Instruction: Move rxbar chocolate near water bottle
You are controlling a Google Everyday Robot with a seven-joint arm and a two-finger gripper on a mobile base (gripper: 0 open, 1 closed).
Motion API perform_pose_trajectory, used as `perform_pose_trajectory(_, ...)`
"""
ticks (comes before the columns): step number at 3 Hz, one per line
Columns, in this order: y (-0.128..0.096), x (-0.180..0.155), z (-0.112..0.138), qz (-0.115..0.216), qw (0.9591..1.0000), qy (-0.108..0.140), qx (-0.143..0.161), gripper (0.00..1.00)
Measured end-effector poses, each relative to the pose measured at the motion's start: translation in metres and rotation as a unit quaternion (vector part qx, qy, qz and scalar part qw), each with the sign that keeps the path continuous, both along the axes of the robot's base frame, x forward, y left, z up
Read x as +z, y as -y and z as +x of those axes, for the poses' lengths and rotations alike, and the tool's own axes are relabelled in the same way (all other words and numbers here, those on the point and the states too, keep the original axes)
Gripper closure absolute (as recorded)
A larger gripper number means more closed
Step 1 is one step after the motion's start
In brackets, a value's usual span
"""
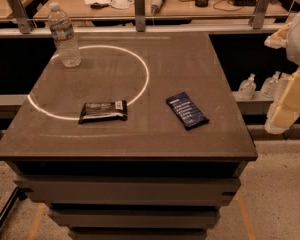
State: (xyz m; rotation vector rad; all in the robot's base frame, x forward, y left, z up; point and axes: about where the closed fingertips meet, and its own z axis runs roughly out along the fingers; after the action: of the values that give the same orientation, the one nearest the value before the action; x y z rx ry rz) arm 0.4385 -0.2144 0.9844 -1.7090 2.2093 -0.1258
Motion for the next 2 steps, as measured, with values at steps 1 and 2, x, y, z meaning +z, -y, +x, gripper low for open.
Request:
perform_pose_trajectory(1, 0.0, 0.0, 0.0, 0.0, 1.0, 0.0, 0.0, 0.0)
perform_pose_trajectory(2, -0.016, 0.0, 0.014, 0.01, 0.9998, 0.005, 0.016, 0.0)
